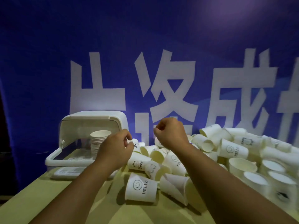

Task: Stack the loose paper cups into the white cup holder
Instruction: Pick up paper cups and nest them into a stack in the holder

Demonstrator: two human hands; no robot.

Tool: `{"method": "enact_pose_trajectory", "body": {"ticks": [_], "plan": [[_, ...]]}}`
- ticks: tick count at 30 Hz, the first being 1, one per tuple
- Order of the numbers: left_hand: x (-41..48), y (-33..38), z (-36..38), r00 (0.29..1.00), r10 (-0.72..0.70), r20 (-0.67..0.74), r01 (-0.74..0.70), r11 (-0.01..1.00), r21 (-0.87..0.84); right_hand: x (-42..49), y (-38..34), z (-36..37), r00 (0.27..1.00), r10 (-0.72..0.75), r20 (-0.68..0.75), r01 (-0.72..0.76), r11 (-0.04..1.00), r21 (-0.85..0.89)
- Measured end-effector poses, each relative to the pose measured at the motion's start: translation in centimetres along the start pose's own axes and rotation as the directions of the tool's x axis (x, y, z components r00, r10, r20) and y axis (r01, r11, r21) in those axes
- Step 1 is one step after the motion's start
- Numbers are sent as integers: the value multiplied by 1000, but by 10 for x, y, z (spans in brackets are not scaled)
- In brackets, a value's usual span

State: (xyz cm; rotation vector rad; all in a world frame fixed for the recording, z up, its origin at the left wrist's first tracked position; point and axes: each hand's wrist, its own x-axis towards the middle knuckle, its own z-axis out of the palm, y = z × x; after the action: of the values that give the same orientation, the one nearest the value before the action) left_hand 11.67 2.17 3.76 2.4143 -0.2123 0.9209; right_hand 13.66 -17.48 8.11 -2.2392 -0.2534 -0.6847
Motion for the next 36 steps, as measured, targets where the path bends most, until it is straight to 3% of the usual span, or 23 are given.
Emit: {"method": "enact_pose_trajectory", "body": {"ticks": [3,6,8,13,16,21,25,31,36], "plan": [[10,32,22,988,-27,151,33,999,-33,6,35,-40,999,48,26,-40,972,-231],[19,63,51,948,-7,318,41,994,-101,11,70,-83,991,108,75,-57,866,-497],[24,83,72,903,-42,427,120,980,-158,13,93,-109,986,148,78,-69,785,-615],[43,117,115,828,-125,547,258,951,-173,13,140,-141,957,213,198,-17,719,-695],[50,132,134,808,-125,576,238,963,-125,14,157,-143,942,197,271,36,745,-666],[58,142,157,834,-161,528,217,975,-44,13,168,-143,940,136,314,122,724,-679],[57,144,159,855,-202,478,270,960,-76,12,168,-147,953,81,292,144,727,-672],[53,141,129,910,-239,338,333,909,-252,8,142,-146,974,-1,228,130,822,-554],[42,125,79,975,-171,144,204,945,-255,2,107,-127,988,-28,150,84,920,-382]]}}
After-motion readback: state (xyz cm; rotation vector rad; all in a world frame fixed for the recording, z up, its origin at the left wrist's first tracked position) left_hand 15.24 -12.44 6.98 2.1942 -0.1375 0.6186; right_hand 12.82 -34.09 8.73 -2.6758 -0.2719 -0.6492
